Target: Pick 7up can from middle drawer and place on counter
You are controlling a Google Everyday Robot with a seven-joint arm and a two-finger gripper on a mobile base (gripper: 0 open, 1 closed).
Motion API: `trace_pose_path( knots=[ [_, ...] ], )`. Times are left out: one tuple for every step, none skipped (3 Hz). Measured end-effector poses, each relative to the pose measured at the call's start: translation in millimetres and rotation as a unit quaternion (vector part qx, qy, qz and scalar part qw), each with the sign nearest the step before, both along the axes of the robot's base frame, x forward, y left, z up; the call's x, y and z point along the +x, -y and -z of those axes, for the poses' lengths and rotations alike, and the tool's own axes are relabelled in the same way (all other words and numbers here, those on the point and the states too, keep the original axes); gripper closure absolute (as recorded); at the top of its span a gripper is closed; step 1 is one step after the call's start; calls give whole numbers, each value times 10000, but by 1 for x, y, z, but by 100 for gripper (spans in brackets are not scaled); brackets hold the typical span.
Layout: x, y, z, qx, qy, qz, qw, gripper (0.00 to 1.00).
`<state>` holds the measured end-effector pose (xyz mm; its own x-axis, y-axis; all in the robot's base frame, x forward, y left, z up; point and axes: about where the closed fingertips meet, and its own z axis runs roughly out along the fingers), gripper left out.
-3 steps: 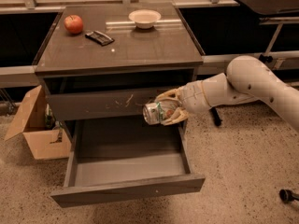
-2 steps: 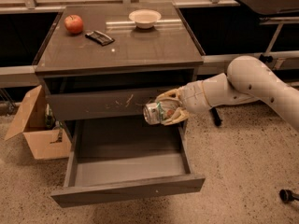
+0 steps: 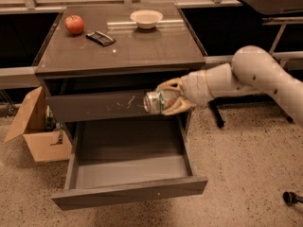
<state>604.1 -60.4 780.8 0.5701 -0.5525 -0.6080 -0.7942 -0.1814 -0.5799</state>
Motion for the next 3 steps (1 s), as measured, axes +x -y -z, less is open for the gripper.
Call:
trace_pose_path(
  knots=[
    [42, -11, -51, 312, 233, -38, 9992, 100],
    [81, -22, -89, 528, 417, -76, 9977, 100],
    [116, -24, -135, 764, 727, 77, 9944, 100]
  ],
)
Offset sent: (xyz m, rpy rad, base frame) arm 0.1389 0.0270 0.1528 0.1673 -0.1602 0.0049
